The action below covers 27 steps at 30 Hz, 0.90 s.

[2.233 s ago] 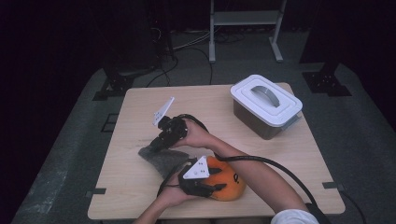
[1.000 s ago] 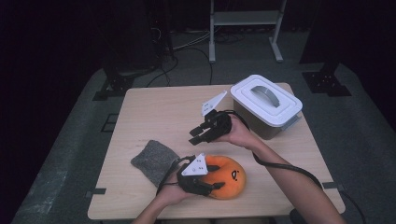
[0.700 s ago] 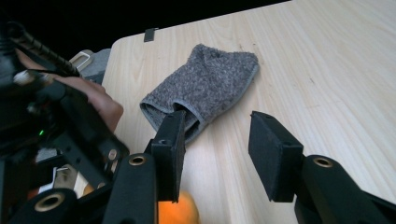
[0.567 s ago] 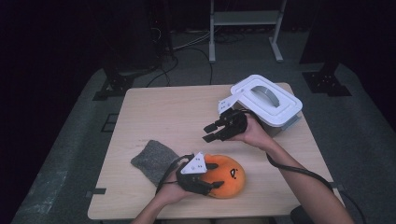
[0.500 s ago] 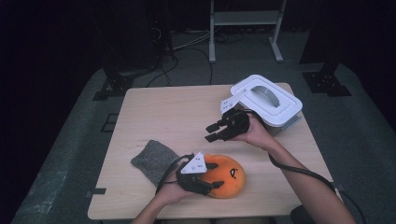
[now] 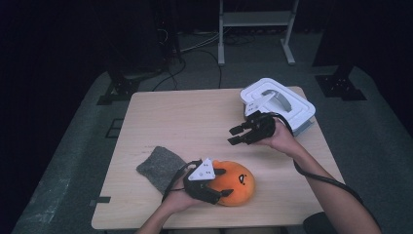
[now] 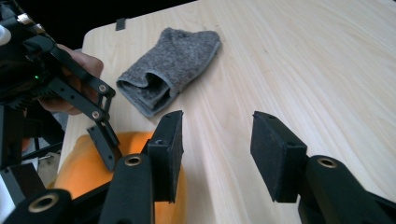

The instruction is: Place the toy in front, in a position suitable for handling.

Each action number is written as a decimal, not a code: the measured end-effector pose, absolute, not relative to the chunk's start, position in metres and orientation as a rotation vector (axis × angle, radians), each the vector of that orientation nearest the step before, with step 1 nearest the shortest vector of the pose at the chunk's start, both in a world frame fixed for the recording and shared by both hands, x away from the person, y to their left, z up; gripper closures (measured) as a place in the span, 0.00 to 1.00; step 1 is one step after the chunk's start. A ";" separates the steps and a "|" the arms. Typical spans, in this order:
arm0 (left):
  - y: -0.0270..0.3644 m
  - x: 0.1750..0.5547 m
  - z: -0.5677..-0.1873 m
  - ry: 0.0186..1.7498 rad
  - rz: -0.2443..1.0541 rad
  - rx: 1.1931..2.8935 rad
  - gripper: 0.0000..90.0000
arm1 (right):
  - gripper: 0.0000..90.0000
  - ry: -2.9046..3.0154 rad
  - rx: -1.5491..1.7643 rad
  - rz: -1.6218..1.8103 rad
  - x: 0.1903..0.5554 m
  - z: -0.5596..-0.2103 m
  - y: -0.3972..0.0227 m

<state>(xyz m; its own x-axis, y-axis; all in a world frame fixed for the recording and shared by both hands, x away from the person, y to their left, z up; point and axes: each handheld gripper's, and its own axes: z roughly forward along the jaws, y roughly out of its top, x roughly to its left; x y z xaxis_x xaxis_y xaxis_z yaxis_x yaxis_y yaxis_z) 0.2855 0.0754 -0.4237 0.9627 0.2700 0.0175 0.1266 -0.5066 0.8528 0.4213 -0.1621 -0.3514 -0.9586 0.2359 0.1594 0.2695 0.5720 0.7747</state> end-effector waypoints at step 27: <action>0.082 0.288 -0.412 0.283 0.180 2.071 0.26 | 0.53 -2.797 -0.665 -1.431 0.438 -0.332 -0.229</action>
